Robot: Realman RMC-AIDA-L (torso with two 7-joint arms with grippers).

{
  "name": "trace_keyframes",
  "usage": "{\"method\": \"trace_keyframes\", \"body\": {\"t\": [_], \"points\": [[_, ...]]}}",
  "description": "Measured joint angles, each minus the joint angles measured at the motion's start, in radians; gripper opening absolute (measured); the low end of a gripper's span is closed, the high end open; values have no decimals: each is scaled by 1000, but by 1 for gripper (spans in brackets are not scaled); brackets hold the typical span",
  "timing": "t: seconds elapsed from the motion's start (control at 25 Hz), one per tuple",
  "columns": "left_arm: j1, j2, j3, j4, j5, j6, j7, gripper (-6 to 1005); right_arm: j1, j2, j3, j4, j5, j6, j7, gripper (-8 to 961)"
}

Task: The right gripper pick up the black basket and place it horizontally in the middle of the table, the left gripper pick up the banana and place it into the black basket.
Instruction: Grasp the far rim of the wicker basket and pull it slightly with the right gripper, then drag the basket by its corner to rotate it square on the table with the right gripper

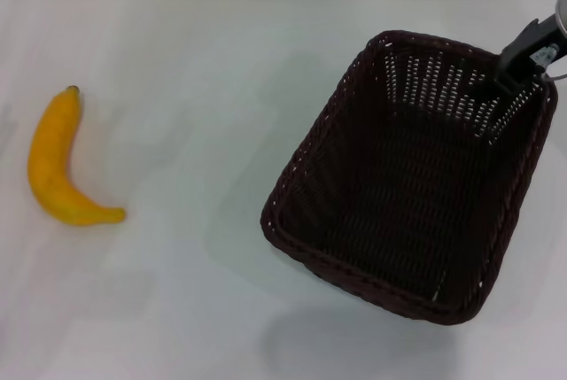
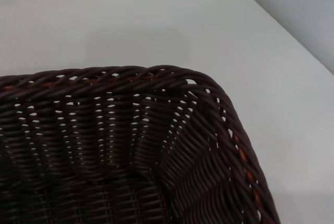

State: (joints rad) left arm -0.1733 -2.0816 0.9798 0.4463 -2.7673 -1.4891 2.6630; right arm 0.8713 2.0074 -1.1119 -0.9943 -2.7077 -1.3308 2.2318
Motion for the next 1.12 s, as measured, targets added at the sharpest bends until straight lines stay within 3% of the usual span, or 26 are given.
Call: {"method": "trace_keyframes", "body": {"t": [0.24, 0.4, 1.12], "points": [[0, 0, -4, 0, -3, -1, 0, 859, 0, 0, -5, -23, -6, -2, -3, 349], [0, 0, -4, 0, -4, -2, 0, 859, 1, 1, -16, -48, -14, -35, 34, 323], [-11, 0, 0, -12, -6, -2, -22, 857, -2, 2, -17, -239, -8, -236, 548, 258]]}}
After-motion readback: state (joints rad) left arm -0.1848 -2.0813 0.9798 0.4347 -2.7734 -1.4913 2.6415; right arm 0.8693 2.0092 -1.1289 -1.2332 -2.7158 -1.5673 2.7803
